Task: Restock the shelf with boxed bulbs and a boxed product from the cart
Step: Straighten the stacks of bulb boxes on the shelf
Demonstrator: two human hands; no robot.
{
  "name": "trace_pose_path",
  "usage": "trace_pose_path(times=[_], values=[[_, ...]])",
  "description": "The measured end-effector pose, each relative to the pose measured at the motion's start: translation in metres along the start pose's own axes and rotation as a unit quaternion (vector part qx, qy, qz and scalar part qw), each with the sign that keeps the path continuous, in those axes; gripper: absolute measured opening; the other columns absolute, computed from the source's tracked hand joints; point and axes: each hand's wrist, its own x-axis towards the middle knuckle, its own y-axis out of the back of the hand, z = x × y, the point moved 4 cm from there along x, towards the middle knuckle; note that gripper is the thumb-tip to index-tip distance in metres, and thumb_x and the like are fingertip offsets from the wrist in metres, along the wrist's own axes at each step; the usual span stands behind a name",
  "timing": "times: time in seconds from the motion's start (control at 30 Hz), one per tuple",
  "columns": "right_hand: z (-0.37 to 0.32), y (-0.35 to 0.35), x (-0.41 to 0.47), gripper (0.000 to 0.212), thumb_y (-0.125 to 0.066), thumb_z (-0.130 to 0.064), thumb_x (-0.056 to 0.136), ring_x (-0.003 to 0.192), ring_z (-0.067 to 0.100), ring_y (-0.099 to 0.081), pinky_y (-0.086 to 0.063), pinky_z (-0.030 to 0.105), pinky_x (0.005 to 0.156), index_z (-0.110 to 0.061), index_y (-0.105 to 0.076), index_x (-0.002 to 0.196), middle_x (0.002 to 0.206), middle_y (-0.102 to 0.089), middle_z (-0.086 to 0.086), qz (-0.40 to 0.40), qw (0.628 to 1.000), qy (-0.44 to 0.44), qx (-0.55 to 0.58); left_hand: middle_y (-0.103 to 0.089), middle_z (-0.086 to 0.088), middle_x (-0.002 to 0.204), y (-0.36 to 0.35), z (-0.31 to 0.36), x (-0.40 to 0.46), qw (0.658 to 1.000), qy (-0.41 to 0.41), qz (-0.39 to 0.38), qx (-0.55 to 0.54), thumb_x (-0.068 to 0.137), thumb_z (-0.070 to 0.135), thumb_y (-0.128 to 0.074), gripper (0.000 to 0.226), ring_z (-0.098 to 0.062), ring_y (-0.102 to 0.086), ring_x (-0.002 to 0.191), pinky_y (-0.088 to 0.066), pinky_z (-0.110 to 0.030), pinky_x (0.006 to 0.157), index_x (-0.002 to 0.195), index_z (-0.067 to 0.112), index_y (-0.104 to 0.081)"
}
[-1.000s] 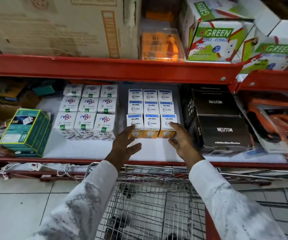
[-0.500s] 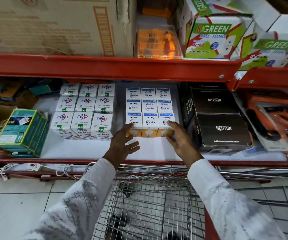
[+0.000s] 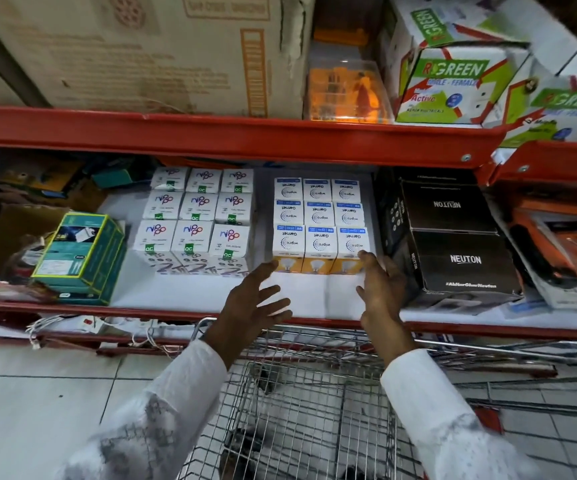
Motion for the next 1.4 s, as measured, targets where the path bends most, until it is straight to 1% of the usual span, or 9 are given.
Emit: trace_pose_path(times=[0.13, 0.3, 0.43, 0.57, 0.73, 0.83, 0.97, 1.3, 1.4], values=[[0.01, -0.016, -0.042, 0.046, -0.074, -0.026, 0.082, 0.117, 0.026, -0.063, -0.051, 0.05, 0.102, -0.016, -0.063, 0.125, 0.127, -0.067, 0.012, 0.017, 0.999, 0.027, 0.038, -0.066, -0.016, 0.128, 0.033, 0.019, -0.031, 0.999, -0.032, -0.001, 0.009, 0.096, 0.035, -0.059, 0.026, -0.038, -0.069, 0.107, -0.056, -0.051, 0.093, 0.114, 0.019, -0.07], [0.026, -0.063, -0.078, 0.026, -0.071, -0.016, 0.086, 0.089, 0.025, -0.066, -0.054, 0.033, 0.072, -0.014, -0.066, 0.111, 0.106, -0.07, 0.013, -0.076, 0.994, 0.014, 0.078, -0.078, -0.006, 0.107, 0.088, 0.079, -0.06, 0.979, -0.17, 0.087, 0.073, 0.099, 0.029, -0.053, 0.022, -0.028, -0.074, 0.097, -0.059, -0.04, 0.082, 0.101, 0.022, -0.074], [0.04, -0.104, -0.096, 0.025, -0.068, -0.015, 0.087, 0.083, 0.023, -0.065, -0.055, 0.032, 0.072, -0.01, -0.066, 0.112, 0.095, -0.069, 0.009, -0.137, 0.988, -0.035, 0.054, -0.075, -0.01, 0.098, 0.134, 0.12, -0.063, 0.919, -0.277, 0.208, 0.187, 0.09, 0.035, -0.064, 0.027, -0.03, -0.071, 0.091, -0.057, -0.039, 0.077, 0.104, 0.014, -0.073], [0.054, -0.13, -0.106, 0.039, -0.069, -0.024, 0.088, 0.097, 0.027, -0.063, -0.054, 0.037, 0.083, -0.009, -0.063, 0.123, 0.094, -0.065, 0.0, -0.166, 0.983, -0.067, 0.025, -0.077, -0.016, 0.104, 0.166, 0.145, -0.05, 0.845, -0.278, 0.304, 0.341, 0.083, 0.051, -0.072, 0.053, -0.034, -0.072, 0.094, -0.058, -0.048, 0.09, 0.112, 0.008, -0.068], [0.064, -0.15, -0.111, 0.036, -0.074, -0.034, 0.083, 0.094, 0.024, -0.055, -0.055, 0.04, 0.095, -0.015, -0.065, 0.111, 0.098, -0.054, 0.001, -0.171, 0.978, -0.121, 0.003, -0.065, -0.018, 0.128, 0.185, 0.144, -0.017, 0.914, -0.185, 0.257, 0.253, 0.08, 0.054, -0.074, 0.066, -0.037, -0.064, 0.113, -0.061, -0.047, 0.087, 0.129, 0.011, -0.061], [0.066, -0.156, -0.11, 0.044, -0.077, -0.035, 0.081, 0.097, 0.017, -0.05, -0.053, 0.044, 0.101, -0.014, -0.066, 0.118, 0.117, -0.051, 0.002, -0.168, 0.978, -0.126, 0.01, -0.062, -0.012, 0.13, 0.182, 0.141, -0.005, 0.95, -0.148, 0.206, 0.18, 0.081, 0.052, -0.073, 0.065, -0.038, -0.063, 0.112, -0.061, -0.043, 0.081, 0.134, 0.018, -0.058], [0.066, -0.161, -0.111, 0.056, -0.079, -0.027, 0.08, 0.115, 0.017, -0.045, -0.053, 0.045, 0.102, -0.009, -0.06, 0.13, 0.135, -0.051, 0.003, -0.166, 0.976, -0.13, 0.05, -0.064, -0.012, 0.125, 0.179, 0.14, 0.001, 0.955, -0.15, 0.199, 0.163, 0.08, 0.048, -0.076, 0.064, -0.041, -0.065, 0.109, -0.062, -0.045, 0.082, 0.135, 0.021, -0.057], [0.063, -0.17, -0.112, 0.058, -0.072, -0.007, 0.085, 0.109, 0.015, -0.054, -0.049, 0.043, 0.106, -0.002, -0.052, 0.139, 0.149, -0.049, 0.009, -0.161, 0.972, -0.113, 0.13, -0.07, -0.017, 0.105, 0.175, 0.138, 0.005, 0.962, -0.167, 0.166, 0.136, 0.084, 0.027, -0.077, 0.051, -0.031, -0.061, 0.085, -0.055, -0.034, 0.069, 0.13, 0.009, -0.062], [0.062, -0.171, -0.111, 0.056, -0.072, -0.007, 0.085, 0.098, 0.011, -0.058, -0.049, 0.043, 0.107, 0.0, -0.054, 0.137, 0.145, -0.053, 0.009, -0.164, 0.972, -0.111, 0.123, -0.072, -0.021, 0.114, 0.175, 0.137, 0.004, 0.959, -0.172, 0.173, 0.144, 0.084, 0.029, -0.077, 0.05, -0.037, -0.07, 0.094, -0.059, -0.045, 0.088, 0.128, 0.011, -0.064]])
